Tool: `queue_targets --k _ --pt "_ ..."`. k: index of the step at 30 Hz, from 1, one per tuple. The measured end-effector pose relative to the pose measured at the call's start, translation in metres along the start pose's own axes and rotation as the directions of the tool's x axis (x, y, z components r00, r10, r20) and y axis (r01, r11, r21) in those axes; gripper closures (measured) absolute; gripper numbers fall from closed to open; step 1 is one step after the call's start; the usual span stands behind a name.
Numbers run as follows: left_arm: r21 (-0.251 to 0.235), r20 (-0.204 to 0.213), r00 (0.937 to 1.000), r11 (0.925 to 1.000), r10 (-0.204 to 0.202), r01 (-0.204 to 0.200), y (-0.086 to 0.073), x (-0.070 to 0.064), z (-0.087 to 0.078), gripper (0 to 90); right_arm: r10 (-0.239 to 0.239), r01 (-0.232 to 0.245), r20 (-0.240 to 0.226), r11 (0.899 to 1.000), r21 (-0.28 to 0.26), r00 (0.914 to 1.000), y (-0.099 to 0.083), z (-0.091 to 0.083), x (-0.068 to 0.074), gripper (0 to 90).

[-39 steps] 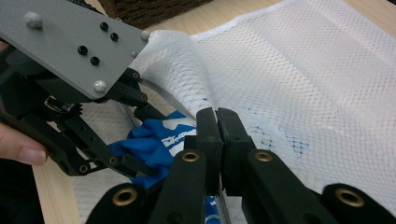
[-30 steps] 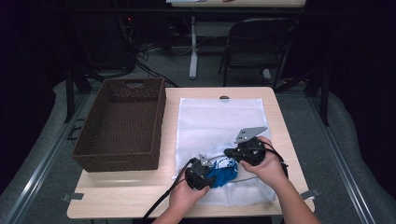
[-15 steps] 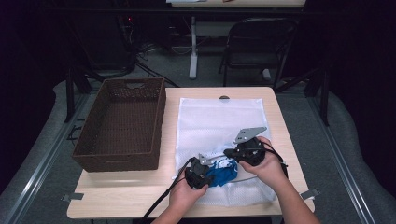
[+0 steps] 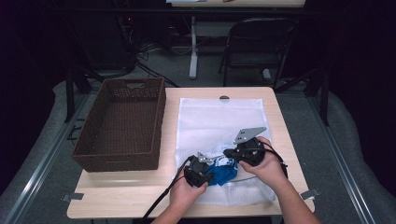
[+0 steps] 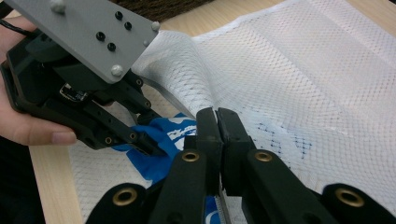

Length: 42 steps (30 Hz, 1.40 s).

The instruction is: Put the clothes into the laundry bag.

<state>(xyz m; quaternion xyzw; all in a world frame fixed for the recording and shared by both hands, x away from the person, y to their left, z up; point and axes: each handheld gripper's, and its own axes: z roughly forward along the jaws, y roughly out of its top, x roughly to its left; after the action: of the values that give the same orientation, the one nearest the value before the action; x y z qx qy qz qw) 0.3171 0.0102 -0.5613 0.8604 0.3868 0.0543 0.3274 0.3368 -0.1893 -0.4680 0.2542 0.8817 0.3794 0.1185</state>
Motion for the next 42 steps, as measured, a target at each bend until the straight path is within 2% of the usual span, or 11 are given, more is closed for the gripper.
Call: queue_targets --k 2,11,12,20,22,25,32,42 --pt "-0.001 -0.002 1.0000 1.0000 0.007 -0.007 0.003 0.000 -0.002 75.8 -0.003 0.003 -0.001 1.000 -0.002 1.0000 0.000 0.000 0.000 88.1" --pt "-0.048 0.003 0.9997 0.9985 -0.025 0.025 0.015 -0.001 -0.005 76.3 -0.006 0.006 0.001 1.000 -0.006 1.0000 0.001 -0.001 0.001 88.1" --pt "-0.043 -0.002 0.9999 0.9990 -0.015 0.015 0.017 0.000 -0.006 76.3 -0.004 0.004 0.001 1.000 -0.007 1.0000 0.001 -0.001 0.002 88.1" --pt "-0.061 -0.007 0.9988 0.9969 -0.049 0.048 0.026 0.001 -0.003 76.4 -0.006 0.006 0.002 1.000 -0.010 1.0000 0.001 -0.001 0.002 88.1" --pt "-0.060 -0.009 0.9989 0.9972 -0.046 0.045 0.027 0.002 -0.002 76.4 -0.003 0.003 0.001 1.000 -0.009 1.0000 0.001 -0.001 0.002 88.1" --pt "-0.070 -0.013 0.9971 0.9948 -0.075 0.074 0.030 0.003 0.001 76.4 -0.008 0.008 -0.002 1.000 -0.009 1.0000 0.001 -0.001 0.002 88.1" --pt "-0.079 -0.031 0.9943 0.9919 -0.102 0.099 0.034 0.005 0.007 76.4 -0.009 0.009 -0.003 1.000 -0.008 1.0000 0.002 0.000 0.004 88.1" --pt "-0.091 -0.051 0.9917 0.9895 -0.118 0.113 0.035 0.009 0.009 76.4 -0.007 0.007 -0.012 1.000 -0.008 0.9999 0.002 0.000 0.004 88.2"
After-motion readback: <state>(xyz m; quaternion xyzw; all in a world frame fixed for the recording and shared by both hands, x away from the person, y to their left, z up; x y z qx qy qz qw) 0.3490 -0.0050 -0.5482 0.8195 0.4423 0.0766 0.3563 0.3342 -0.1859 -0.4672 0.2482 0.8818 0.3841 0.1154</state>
